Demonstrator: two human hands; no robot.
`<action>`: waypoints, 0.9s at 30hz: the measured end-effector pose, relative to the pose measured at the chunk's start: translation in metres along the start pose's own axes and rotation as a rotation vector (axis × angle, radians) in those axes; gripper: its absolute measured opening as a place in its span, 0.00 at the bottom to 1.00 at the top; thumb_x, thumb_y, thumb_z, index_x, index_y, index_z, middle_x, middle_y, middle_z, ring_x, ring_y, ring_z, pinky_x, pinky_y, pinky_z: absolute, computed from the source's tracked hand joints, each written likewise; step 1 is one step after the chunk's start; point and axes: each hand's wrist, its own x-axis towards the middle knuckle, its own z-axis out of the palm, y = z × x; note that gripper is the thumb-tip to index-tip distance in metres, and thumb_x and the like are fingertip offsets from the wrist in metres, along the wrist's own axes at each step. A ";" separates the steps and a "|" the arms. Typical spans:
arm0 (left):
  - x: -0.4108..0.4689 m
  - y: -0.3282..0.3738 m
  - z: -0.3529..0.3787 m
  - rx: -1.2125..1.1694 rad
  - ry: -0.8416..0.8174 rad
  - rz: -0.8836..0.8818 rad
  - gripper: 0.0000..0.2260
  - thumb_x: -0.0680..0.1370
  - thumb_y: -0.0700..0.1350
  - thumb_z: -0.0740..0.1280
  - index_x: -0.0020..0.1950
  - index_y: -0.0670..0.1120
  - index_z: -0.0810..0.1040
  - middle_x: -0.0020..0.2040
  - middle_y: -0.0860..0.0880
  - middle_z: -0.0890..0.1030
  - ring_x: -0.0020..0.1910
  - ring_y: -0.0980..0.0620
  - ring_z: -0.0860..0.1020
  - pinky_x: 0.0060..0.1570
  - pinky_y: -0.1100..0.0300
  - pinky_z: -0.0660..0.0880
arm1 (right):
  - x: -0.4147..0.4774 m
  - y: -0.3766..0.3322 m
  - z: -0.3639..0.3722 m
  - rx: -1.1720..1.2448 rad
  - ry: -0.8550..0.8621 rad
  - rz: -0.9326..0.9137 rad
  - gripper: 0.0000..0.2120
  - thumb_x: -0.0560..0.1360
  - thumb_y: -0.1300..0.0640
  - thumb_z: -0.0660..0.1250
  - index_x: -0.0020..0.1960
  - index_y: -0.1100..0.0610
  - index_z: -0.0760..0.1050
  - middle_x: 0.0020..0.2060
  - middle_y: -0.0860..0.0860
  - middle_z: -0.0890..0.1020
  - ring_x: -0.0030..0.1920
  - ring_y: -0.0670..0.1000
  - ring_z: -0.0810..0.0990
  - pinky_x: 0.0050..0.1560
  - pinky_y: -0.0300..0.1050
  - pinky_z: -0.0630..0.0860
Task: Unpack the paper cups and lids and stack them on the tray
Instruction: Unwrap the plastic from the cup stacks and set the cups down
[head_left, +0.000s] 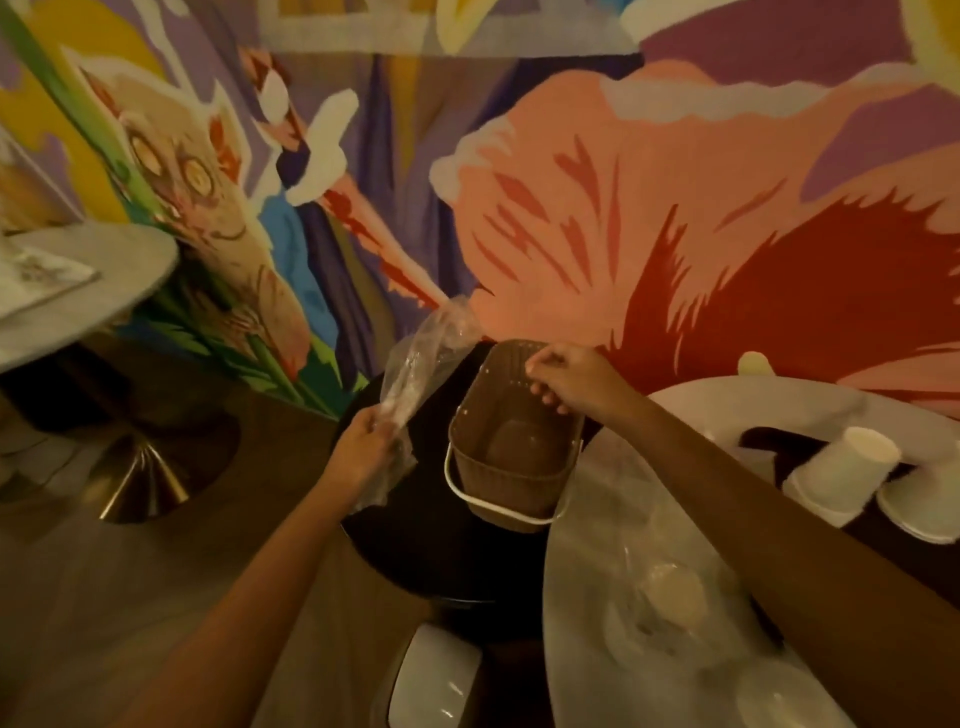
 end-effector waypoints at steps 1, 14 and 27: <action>0.012 -0.005 -0.004 0.045 -0.001 -0.014 0.13 0.80 0.45 0.57 0.64 0.46 0.69 0.52 0.47 0.77 0.53 0.47 0.76 0.59 0.46 0.73 | 0.011 0.001 0.008 -0.042 -0.009 0.005 0.04 0.77 0.55 0.61 0.45 0.52 0.73 0.38 0.50 0.79 0.36 0.47 0.76 0.37 0.38 0.73; 0.117 -0.076 0.029 0.316 -0.044 -0.254 0.12 0.76 0.46 0.65 0.58 0.49 0.68 0.49 0.45 0.77 0.46 0.45 0.80 0.50 0.46 0.79 | 0.080 0.049 0.064 -0.239 -0.174 0.177 0.02 0.77 0.57 0.62 0.49 0.52 0.73 0.35 0.45 0.75 0.37 0.44 0.74 0.38 0.36 0.70; 0.144 -0.098 0.046 0.457 -0.245 -0.200 0.20 0.75 0.55 0.65 0.66 0.54 0.70 0.62 0.49 0.76 0.56 0.51 0.76 0.56 0.52 0.76 | 0.099 0.074 0.063 -0.321 -0.188 0.252 0.01 0.76 0.58 0.63 0.47 0.53 0.73 0.35 0.48 0.77 0.35 0.46 0.74 0.35 0.38 0.69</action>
